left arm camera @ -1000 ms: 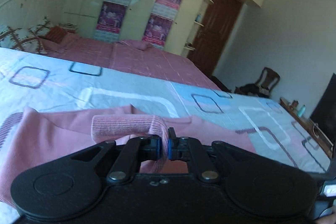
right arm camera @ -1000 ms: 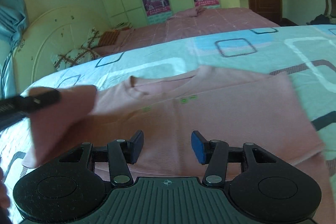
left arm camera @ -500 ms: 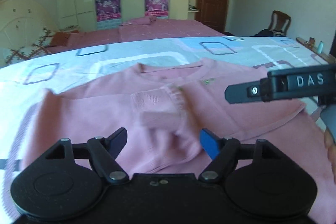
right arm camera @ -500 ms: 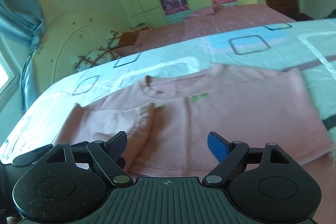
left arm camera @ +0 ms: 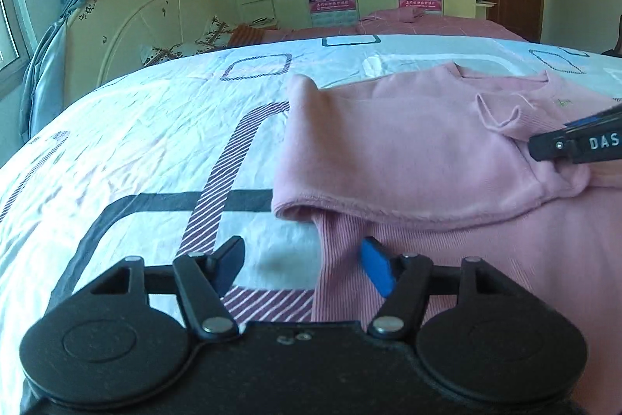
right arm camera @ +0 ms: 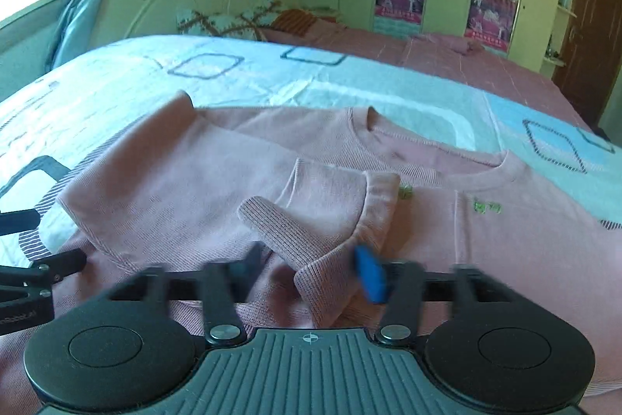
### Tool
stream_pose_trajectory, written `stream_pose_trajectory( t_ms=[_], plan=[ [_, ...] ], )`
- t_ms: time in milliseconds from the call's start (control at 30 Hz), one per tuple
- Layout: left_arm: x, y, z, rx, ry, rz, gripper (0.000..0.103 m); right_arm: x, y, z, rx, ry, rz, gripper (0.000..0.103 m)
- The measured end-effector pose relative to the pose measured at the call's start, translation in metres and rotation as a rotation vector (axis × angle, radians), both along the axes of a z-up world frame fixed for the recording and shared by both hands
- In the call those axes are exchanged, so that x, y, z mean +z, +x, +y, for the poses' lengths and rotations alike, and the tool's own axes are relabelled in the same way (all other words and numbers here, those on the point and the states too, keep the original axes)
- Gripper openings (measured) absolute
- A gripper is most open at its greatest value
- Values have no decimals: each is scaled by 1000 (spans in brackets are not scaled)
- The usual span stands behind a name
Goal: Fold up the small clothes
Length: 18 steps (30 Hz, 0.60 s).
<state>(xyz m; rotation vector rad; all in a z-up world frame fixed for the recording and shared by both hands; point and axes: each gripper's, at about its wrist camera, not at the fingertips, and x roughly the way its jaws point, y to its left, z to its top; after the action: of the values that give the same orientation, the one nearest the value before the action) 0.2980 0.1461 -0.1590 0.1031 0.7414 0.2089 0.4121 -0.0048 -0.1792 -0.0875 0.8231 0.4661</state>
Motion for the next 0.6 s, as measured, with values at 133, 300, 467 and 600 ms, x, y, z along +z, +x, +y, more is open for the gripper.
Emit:
stream_pose_trajectory(
  t_ms=[133, 300, 467, 600],
  plan=[
    [0, 21, 2, 29, 3, -41, 51, 9, 6, -22, -85, 100, 20, 18],
    [-4, 26, 7, 45, 7, -63, 8, 38, 8, -77, -246, 229, -11, 6],
    [-3, 23, -3, -14, 30, -68, 7, 25, 8, -132, -403, 256, 52, 6],
    [-10, 26, -4, -13, 25, -51, 6, 3, 7, -147, -437, 247, 156, 6]
  ],
)
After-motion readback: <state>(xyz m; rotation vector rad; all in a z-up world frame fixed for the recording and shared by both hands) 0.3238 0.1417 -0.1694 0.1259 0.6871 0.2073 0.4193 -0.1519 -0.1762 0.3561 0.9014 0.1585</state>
